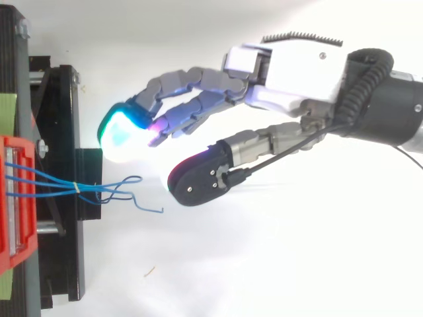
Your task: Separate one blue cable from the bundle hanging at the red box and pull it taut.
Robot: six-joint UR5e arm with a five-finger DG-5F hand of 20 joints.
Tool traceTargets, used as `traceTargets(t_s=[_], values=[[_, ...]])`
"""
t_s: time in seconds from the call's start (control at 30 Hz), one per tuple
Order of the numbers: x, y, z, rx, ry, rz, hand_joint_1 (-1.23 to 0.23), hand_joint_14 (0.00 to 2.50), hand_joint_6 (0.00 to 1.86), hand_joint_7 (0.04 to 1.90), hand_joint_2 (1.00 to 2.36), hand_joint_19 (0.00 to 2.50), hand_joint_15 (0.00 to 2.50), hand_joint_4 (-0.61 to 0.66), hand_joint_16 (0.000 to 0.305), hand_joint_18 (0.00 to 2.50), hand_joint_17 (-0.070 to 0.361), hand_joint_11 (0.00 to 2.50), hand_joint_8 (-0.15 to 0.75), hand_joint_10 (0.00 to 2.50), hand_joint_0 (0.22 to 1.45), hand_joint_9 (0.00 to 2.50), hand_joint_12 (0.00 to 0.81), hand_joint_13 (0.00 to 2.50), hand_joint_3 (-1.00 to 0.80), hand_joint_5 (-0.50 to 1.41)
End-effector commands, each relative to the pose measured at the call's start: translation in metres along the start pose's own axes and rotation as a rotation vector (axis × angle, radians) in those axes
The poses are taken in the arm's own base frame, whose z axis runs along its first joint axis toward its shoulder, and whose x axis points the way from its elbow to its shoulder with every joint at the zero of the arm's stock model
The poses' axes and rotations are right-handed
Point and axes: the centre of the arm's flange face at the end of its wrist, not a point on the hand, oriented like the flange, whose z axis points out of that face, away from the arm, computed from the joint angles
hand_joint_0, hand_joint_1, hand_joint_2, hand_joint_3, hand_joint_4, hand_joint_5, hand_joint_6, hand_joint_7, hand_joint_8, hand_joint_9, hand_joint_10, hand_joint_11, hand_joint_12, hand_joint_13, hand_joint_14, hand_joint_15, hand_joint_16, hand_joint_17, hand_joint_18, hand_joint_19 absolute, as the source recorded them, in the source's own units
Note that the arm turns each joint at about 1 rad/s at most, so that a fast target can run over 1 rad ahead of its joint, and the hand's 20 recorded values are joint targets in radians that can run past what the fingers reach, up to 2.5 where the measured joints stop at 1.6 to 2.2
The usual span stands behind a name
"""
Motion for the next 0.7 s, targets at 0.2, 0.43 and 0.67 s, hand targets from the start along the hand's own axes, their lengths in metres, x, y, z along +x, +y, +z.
traceTargets(t_s=[0.2,0.43,0.67], values=[[0.015,-0.014,0.013,-0.022,0.052,0.062,-0.61,0.01,0.50,0.79,1.00,0.52,0.28,0.23,0.048,0.54,0.107,0.30,0.290,0.01,0.50,0.62,0.360,0.55,-0.50,-0.22],[0.023,-0.032,0.026,-0.025,0.068,0.082,-0.61,0.01,0.50,0.80,1.00,0.52,0.28,0.23,0.047,0.54,0.107,0.30,0.291,0.01,0.50,0.62,0.360,0.56,-0.50,-0.22],[0.025,-0.050,0.037,-0.026,0.085,0.093,-0.61,0.01,0.50,0.80,1.00,0.54,0.28,0.23,0.047,0.55,0.107,0.31,0.294,0.01,0.50,0.63,0.361,0.56,-0.50,-0.22]])
